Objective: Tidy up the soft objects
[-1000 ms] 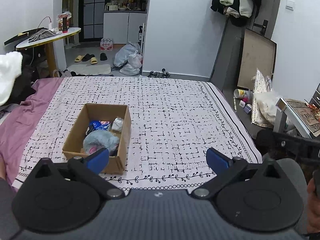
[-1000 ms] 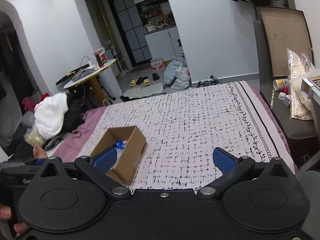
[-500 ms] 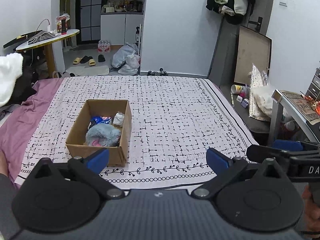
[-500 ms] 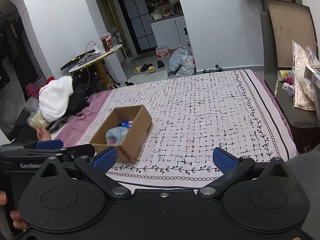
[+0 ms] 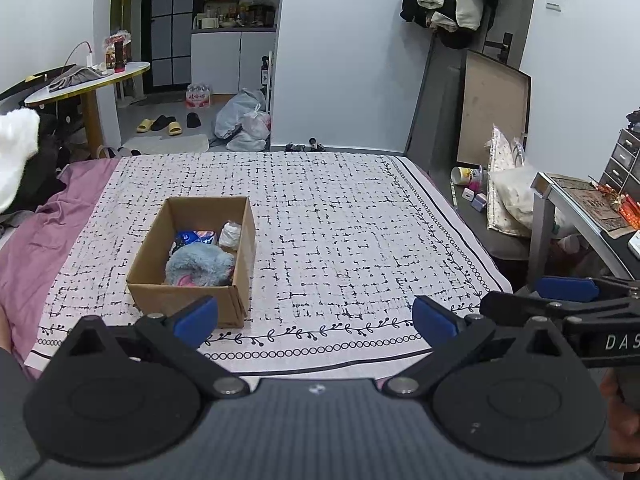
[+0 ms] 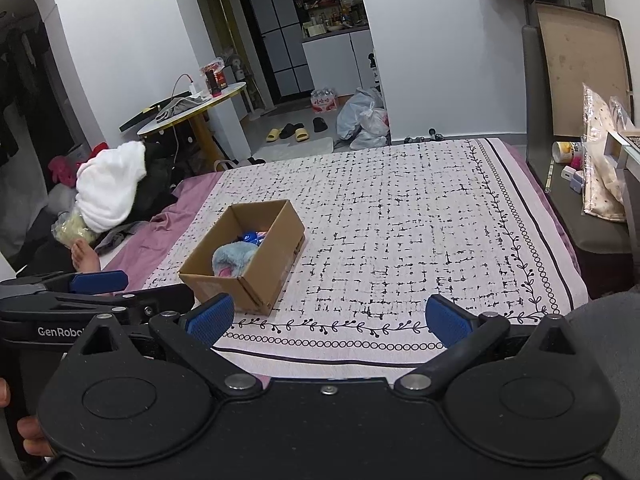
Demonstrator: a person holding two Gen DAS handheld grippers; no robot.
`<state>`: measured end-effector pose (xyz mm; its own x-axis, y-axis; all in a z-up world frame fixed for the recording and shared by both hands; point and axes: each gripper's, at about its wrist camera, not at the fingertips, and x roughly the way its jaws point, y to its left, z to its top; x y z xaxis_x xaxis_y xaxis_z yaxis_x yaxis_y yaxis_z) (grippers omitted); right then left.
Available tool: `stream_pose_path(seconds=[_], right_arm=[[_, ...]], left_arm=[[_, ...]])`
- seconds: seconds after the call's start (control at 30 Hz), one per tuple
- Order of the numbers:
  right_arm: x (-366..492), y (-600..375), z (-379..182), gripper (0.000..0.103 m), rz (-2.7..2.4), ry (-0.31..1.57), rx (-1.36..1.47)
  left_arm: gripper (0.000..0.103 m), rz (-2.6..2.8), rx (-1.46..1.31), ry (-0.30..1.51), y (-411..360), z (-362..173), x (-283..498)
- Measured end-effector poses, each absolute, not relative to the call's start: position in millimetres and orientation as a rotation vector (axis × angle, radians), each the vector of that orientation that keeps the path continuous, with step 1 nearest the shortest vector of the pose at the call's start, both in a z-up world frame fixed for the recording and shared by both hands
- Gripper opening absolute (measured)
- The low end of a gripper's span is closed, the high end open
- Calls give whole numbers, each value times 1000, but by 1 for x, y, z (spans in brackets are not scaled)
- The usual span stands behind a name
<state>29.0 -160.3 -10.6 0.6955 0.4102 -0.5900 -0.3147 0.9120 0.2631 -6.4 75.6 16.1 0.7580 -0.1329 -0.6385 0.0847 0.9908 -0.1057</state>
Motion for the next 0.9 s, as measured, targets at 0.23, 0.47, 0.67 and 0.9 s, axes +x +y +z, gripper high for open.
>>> stream_pose_path(seconds=[0.23,0.47,0.67,0.9], right_arm=[[31,-160,-11,103,402,698,145],[32,-160,-13,103,403,704,144],[31,-161,-14,103,408,709,144],[31,-161,-14,103,403,709,141]], left_arm=[[102,-119,-72,708,78,12,-6],[102,-113,-83,712,85,10,-6],[102,-115,-88,713,87,9,-6],[102,-123,-86,716,86,8,-6]])
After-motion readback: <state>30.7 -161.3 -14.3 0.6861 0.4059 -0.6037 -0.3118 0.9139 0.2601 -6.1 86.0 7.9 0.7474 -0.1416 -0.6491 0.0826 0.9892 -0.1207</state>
